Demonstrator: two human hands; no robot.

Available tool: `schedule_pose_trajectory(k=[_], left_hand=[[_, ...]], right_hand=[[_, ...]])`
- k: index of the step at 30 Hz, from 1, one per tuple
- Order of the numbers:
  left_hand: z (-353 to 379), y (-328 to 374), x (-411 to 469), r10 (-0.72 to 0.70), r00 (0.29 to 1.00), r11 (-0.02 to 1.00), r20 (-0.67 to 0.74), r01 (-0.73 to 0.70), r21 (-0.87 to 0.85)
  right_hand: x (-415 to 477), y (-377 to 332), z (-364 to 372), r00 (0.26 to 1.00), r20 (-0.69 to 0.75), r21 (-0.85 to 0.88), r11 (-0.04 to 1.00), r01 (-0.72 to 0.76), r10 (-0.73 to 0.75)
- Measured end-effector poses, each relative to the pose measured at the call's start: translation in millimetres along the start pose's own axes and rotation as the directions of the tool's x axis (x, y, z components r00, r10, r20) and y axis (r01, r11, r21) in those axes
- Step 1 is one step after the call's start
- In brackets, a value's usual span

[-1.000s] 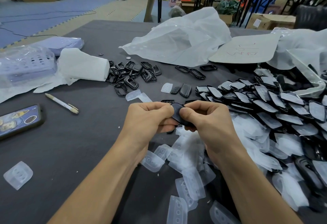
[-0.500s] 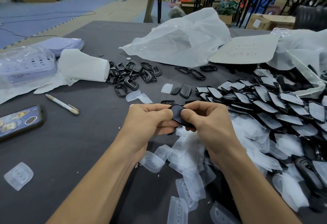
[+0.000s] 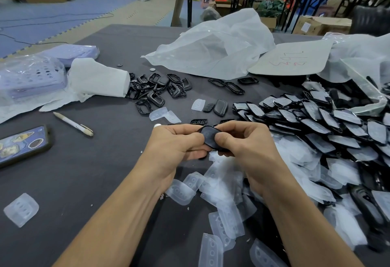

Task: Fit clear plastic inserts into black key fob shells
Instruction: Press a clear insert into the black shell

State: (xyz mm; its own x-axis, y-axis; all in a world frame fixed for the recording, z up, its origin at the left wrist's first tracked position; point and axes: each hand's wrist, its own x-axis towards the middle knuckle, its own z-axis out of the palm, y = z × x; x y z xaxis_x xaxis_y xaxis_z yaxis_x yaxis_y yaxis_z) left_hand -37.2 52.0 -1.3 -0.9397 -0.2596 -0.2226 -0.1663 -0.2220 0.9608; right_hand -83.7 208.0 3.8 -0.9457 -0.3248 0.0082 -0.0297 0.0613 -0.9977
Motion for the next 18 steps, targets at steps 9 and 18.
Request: schedule_pose_trajectory(k=[9, 18], left_hand=[[2.5, -0.8, -0.1, -0.013, 1.0, 0.999, -0.002, 0.012, -0.031], [4.8, -2.5, 2.3, 0.032, 0.99, 0.997, -0.134, -0.021, 0.076]], right_hand=[[0.1, -0.2, -0.4, 1.0, -0.017, 0.017, 1.0, 0.025, -0.025], [0.7, 4.3, 3.9, 0.999, -0.033, -0.017, 1.0, 0.014, -0.014]])
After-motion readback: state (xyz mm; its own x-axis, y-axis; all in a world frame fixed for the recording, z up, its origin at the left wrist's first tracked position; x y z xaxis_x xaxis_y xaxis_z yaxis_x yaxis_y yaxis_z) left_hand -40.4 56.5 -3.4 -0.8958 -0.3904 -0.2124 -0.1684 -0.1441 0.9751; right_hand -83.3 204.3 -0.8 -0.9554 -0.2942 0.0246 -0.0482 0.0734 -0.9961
